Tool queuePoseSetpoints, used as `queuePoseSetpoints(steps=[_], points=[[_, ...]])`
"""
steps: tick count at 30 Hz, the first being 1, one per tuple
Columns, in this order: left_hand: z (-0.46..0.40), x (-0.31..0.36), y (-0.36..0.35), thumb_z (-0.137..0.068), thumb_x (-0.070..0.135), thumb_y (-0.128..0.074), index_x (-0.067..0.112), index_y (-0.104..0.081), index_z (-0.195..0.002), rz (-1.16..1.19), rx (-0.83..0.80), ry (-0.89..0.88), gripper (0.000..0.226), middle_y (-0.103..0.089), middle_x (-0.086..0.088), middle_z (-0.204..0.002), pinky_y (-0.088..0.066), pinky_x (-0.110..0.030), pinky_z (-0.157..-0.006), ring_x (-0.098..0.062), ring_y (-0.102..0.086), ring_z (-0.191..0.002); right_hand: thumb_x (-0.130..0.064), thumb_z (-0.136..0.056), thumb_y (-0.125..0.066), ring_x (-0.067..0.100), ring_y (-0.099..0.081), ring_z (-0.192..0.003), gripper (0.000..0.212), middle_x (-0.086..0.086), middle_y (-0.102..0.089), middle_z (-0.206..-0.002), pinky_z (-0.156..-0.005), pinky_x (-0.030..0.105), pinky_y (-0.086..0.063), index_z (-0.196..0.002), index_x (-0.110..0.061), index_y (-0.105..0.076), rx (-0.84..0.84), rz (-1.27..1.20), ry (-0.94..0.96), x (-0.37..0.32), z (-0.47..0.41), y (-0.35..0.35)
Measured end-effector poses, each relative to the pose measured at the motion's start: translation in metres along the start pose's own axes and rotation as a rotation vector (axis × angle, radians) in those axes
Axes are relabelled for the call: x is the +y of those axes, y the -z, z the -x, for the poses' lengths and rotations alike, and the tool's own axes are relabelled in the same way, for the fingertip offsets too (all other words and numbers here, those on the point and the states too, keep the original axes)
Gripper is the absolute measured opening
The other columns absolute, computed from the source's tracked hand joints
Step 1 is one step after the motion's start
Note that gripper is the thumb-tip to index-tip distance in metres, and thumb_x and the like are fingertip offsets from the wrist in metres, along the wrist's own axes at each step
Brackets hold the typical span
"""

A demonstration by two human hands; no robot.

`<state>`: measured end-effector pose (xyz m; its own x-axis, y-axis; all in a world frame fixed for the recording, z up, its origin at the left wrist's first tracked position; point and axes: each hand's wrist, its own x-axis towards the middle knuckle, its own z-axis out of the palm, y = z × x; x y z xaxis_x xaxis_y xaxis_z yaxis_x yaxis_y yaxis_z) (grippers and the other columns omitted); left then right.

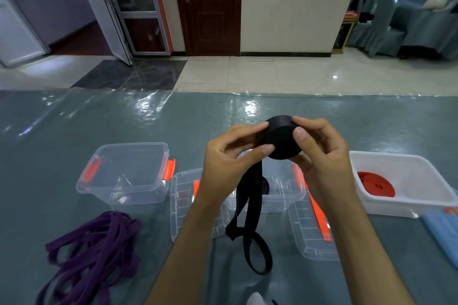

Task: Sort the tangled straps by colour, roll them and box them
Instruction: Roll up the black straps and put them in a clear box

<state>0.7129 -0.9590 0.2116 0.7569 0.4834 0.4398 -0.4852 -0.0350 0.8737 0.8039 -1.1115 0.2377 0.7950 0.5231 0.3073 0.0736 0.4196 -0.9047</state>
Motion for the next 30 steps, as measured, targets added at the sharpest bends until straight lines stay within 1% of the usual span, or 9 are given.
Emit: queuePoseSetpoints(steps=[4,8,11,15,18,20,24,27,30], points=[[-0.001,0.004,-0.001,-0.078,0.022,-0.092,0.024,-0.08,-0.103,-0.024,0.124,-0.044,0.027,-0.08,-0.004,-0.102,-0.06,-0.026,-0.089,-0.023,-0.079,-0.098,-0.02,-0.077,-0.091,0.023,-0.079,-0.096,0.028,0.006,-0.081,-0.098,-0.081,0.028,-0.062,-0.093,-0.028,-0.069,-0.06,0.133,0.002,-0.008,-0.006,0.01],[0.001,0.003,-0.004,-0.087,0.014,-0.083,0.029,-0.08,-0.111,0.0,0.042,-0.067,0.027,-0.077,-0.003,-0.113,-0.057,-0.029,-0.096,-0.023,-0.074,-0.11,-0.021,-0.08,-0.088,0.021,-0.077,-0.104,0.035,0.0,-0.081,-0.106,-0.09,0.031,-0.062,-0.106,-0.041,-0.078,-0.003,0.165,0.13,-0.009,-0.004,0.007],[-0.004,0.008,0.003,-0.086,0.012,-0.082,0.024,-0.08,-0.119,-0.031,-0.024,-0.057,0.035,-0.075,-0.003,-0.115,-0.057,-0.03,-0.098,-0.024,-0.073,-0.112,-0.022,-0.081,-0.087,0.022,-0.078,-0.101,0.022,0.002,-0.08,-0.103,-0.089,0.037,-0.064,-0.099,-0.026,-0.075,0.04,0.084,0.126,-0.003,0.0,0.002],[-0.007,0.017,0.008,-0.078,0.021,-0.091,0.029,-0.081,-0.108,-0.115,0.005,-0.07,0.032,-0.08,0.0,-0.104,-0.059,-0.023,-0.088,-0.019,-0.078,-0.098,-0.016,-0.068,-0.088,0.021,-0.079,-0.092,0.041,0.006,-0.081,-0.096,-0.079,0.029,-0.062,-0.089,-0.013,-0.053,-0.074,0.189,0.014,-0.004,-0.002,0.007],[-0.006,0.017,0.003,-0.08,0.022,-0.09,0.029,-0.08,-0.105,-0.066,0.031,-0.042,0.027,-0.08,-0.002,-0.104,-0.059,-0.024,-0.087,-0.022,-0.078,-0.101,-0.018,-0.076,-0.088,0.026,-0.079,-0.094,0.045,0.01,-0.08,-0.1,-0.08,0.033,-0.064,-0.114,-0.03,-0.068,-0.134,0.172,0.055,-0.007,-0.001,0.006],[-0.006,0.016,0.004,-0.083,0.019,-0.088,0.028,-0.078,-0.114,-0.047,-0.017,-0.008,0.034,-0.078,-0.004,-0.113,-0.058,-0.025,-0.092,-0.024,-0.075,-0.11,-0.016,-0.083,-0.084,0.019,-0.077,-0.102,0.048,0.001,-0.079,-0.108,-0.086,0.026,-0.061,-0.123,-0.039,-0.071,-0.087,0.19,0.144,-0.005,-0.001,0.001],[-0.008,0.013,0.014,-0.084,0.015,-0.088,0.024,-0.074,-0.129,-0.117,-0.074,0.007,0.048,-0.073,-0.006,-0.124,-0.058,-0.031,-0.098,-0.026,-0.07,-0.121,-0.021,-0.086,-0.082,0.013,-0.075,-0.11,0.032,-0.005,-0.078,-0.114,-0.091,0.022,-0.057,-0.116,-0.027,-0.073,-0.033,0.152,0.184,0.009,0.001,-0.009],[-0.005,0.011,0.016,-0.078,0.015,-0.093,0.025,-0.076,-0.123,-0.167,-0.002,0.009,0.049,-0.077,-0.003,-0.117,-0.06,-0.03,-0.093,-0.024,-0.074,-0.112,-0.031,-0.078,-0.09,0.021,-0.075,-0.109,0.03,0.004,-0.078,-0.109,-0.087,0.025,-0.06,-0.098,-0.033,-0.068,-0.057,0.2,0.047,0.012,-0.003,-0.004],[-0.001,0.011,0.01,-0.075,0.017,-0.093,0.026,-0.075,-0.117,-0.098,0.054,0.028,0.046,-0.078,-0.004,-0.116,-0.061,-0.029,-0.091,-0.025,-0.076,-0.108,-0.034,-0.069,-0.091,0.031,-0.077,-0.103,0.037,0.012,-0.078,-0.102,-0.091,0.045,-0.061,-0.097,-0.035,-0.067,-0.083,0.199,-0.003,0.009,-0.005,0.001]])
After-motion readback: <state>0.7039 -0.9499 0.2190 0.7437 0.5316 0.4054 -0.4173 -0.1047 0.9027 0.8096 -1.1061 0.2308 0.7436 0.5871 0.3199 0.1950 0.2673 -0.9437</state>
